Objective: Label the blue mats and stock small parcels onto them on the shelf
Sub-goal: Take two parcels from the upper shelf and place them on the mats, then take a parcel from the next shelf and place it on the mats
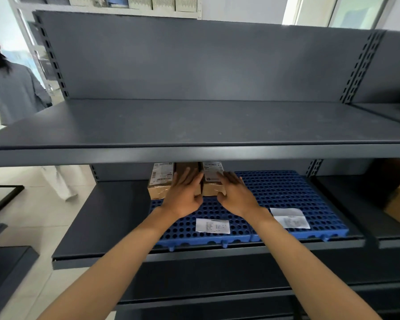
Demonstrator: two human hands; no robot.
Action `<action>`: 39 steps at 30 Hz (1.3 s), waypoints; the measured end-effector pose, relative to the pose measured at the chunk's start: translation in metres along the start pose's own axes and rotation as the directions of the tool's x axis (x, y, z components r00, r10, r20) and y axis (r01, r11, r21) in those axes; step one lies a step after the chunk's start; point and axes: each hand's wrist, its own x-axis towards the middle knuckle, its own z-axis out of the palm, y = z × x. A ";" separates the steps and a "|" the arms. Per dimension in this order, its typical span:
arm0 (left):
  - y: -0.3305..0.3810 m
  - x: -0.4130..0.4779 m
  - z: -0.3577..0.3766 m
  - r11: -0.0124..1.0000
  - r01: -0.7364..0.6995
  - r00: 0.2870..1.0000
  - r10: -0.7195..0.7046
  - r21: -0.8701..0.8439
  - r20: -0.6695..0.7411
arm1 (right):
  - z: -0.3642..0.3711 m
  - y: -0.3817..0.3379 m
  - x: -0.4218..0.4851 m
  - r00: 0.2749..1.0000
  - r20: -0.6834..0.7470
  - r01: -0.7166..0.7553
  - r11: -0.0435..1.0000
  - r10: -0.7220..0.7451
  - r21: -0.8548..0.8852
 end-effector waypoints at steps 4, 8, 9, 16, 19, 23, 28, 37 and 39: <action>0.068 0.002 0.006 0.995 -0.059 0.998 0.059 -0.083 -0.008 | -0.027 0.038 -0.034 0.998 -0.063 0.018 0.999 -0.016 0.029; 0.156 0.020 0.018 0.984 -0.102 0.994 0.105 -0.143 0.014 | -0.067 0.092 -0.082 0.997 -0.060 -0.058 0.998 0.058 0.005; 0.181 0.028 0.022 0.984 -0.109 0.993 0.114 -0.142 0.028 | -0.078 0.111 -0.098 0.994 -0.072 -0.083 0.997 0.082 -0.001; 0.369 0.067 0.073 0.948 -0.243 0.968 0.251 -0.205 0.016 | -0.155 0.252 -0.233 0.943 -0.159 -0.309 0.948 0.294 -0.077; 0.445 0.066 0.102 0.925 -0.293 0.950 0.311 -0.241 0.037 | -0.179 0.301 -0.290 0.915 -0.196 -0.375 0.923 0.354 -0.084; 0.522 0.073 0.124 0.895 -0.381 0.913 0.404 -0.234 0.061 | -0.206 0.347 -0.341 0.890 -0.236 -0.414 0.909 0.390 -0.058; 0.585 0.115 0.131 0.875 -0.385 0.910 0.413 -0.293 0.039 | -0.234 0.394 -0.367 0.853 -0.350 -0.443 0.892 0.388 -0.092; 0.657 0.205 0.172 0.875 -0.454 0.877 0.472 -0.169 0.091 | -0.243 0.500 -0.346 0.820 -0.273 -0.497 0.862 0.503 0.098; 0.662 0.224 0.179 0.882 -0.459 0.870 0.470 -0.104 0.149 | -0.244 0.519 -0.336 0.857 -0.200 -0.462 0.880 0.474 0.105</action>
